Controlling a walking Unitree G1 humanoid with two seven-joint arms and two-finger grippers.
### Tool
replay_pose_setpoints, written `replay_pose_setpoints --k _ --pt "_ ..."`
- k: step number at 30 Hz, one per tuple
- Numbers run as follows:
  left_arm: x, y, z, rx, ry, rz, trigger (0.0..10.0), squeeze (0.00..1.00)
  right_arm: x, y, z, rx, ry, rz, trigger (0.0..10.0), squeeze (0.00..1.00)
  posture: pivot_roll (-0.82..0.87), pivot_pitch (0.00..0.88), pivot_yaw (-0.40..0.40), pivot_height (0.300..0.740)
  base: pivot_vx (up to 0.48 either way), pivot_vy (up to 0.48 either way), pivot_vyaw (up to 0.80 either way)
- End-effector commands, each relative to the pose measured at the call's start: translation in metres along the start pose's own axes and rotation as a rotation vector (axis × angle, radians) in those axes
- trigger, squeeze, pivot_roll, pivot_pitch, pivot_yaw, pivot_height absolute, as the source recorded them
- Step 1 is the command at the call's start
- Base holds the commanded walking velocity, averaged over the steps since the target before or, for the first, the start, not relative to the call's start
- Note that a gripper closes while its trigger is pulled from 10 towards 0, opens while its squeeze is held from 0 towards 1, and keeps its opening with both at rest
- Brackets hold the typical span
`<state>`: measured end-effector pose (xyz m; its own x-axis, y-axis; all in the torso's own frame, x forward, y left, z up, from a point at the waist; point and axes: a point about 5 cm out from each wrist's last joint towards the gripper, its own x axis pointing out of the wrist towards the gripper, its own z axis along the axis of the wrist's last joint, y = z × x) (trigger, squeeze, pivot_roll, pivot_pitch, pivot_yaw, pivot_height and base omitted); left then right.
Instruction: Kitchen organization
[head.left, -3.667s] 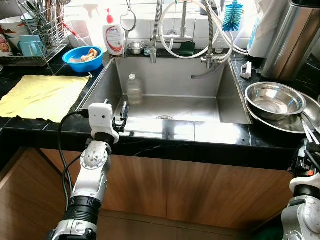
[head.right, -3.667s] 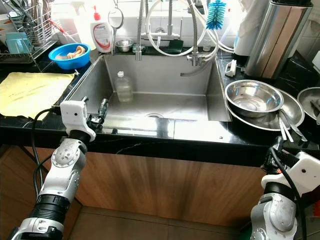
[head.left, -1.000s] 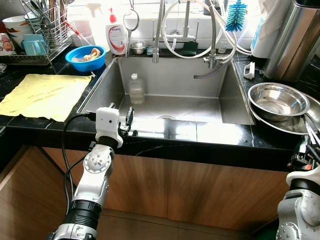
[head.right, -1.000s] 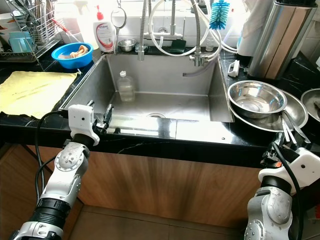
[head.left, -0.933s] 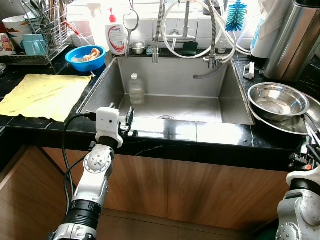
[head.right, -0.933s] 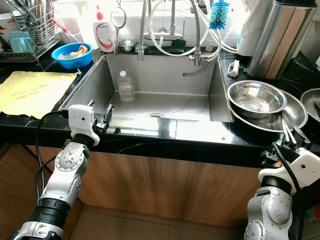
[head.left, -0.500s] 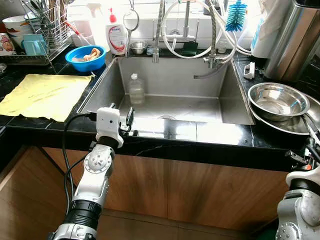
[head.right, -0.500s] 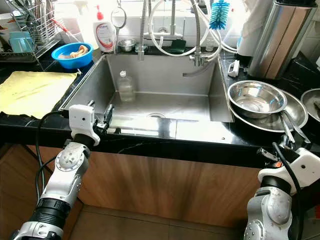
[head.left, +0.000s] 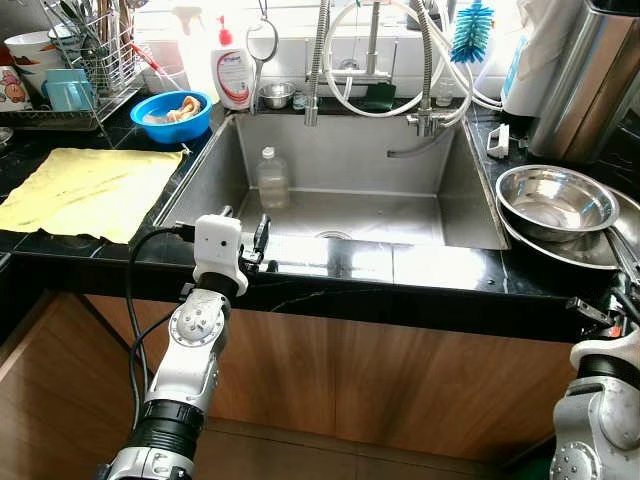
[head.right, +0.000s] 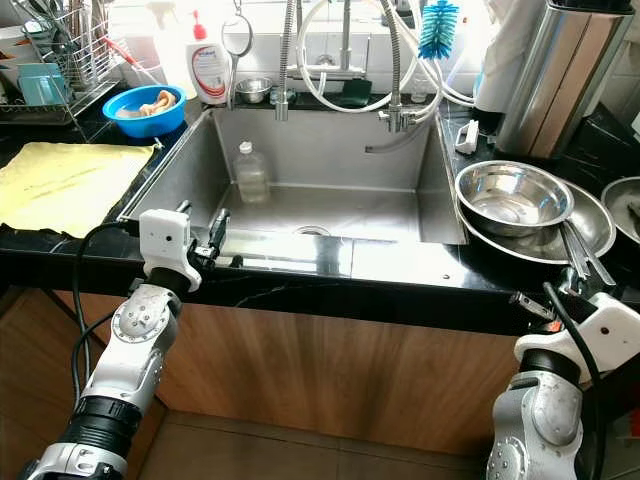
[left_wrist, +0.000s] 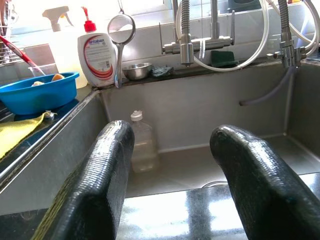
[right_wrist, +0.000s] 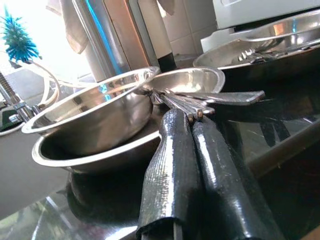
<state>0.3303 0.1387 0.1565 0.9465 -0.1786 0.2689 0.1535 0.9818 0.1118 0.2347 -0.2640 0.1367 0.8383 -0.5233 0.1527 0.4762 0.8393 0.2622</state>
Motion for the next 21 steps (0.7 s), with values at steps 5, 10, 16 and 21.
replay_pose_setpoints --k 5,10,16,21 --pt "-0.001 0.002 0.003 0.025 -0.017 -0.002 10.0 0.0 0.003 0.014 0.011 0.022 -0.047 0.034 0.0 0.0 -0.06 0.0 0.049 0.72 0.0 0.0 0.0" --pt "-0.001 0.002 0.003 0.024 -0.016 0.0 10.0 0.0 0.006 0.02 0.018 0.024 -0.075 0.05 0.0 0.0 -0.06 0.0 0.047 0.72 0.0 0.0 0.0" --pt "-0.001 0.003 0.003 0.025 -0.017 0.004 10.0 0.0 0.008 0.026 0.032 0.008 -0.136 0.031 0.0 0.0 -0.06 0.0 0.048 0.72 0.0 0.0 0.0" --pt "0.0 0.003 0.003 0.024 -0.017 0.005 10.0 0.0 0.009 0.028 0.037 -0.015 -0.157 0.004 10.0 0.0 -0.06 0.0 0.046 0.72 0.0 0.0 0.0"
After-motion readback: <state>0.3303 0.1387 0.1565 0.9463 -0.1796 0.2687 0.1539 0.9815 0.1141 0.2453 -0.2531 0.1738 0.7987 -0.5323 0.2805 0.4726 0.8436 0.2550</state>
